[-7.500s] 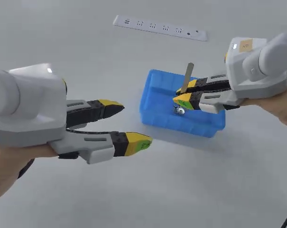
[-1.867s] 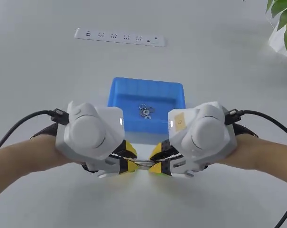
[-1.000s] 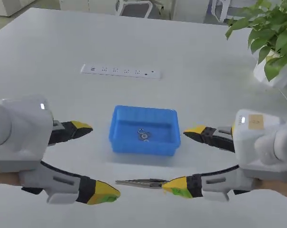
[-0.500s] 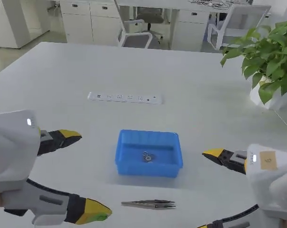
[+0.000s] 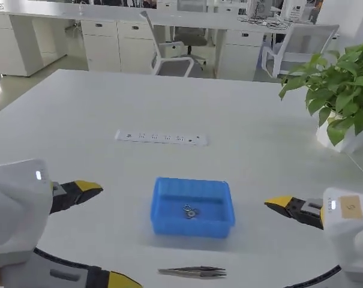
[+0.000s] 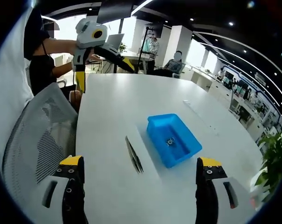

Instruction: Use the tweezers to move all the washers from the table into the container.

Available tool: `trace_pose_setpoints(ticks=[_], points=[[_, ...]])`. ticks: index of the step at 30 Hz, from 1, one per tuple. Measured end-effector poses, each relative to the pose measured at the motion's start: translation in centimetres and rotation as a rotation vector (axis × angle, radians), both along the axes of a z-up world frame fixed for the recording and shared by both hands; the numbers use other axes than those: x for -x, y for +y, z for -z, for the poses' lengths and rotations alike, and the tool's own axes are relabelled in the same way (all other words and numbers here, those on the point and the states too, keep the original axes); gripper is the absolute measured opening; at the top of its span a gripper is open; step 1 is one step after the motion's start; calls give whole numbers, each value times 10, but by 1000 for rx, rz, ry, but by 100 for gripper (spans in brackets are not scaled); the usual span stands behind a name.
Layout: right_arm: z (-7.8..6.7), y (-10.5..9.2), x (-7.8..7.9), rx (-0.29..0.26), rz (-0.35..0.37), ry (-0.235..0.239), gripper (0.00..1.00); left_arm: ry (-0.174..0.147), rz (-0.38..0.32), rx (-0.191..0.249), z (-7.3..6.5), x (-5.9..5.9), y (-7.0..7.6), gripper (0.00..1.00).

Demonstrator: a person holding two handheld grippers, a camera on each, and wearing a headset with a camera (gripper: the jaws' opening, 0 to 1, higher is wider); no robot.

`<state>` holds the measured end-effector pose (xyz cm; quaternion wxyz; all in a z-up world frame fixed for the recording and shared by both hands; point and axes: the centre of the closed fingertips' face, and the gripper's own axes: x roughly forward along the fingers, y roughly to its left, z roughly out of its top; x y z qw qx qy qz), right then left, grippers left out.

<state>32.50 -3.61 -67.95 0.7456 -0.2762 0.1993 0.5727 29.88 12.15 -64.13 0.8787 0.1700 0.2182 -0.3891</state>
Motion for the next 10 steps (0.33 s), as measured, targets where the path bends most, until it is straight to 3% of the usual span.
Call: trace_pose_setpoints(ticks=[10], points=[[-3, -3, 1, -10, 20, -4, 100, 16, 29, -22, 0, -1, 2, 99]])
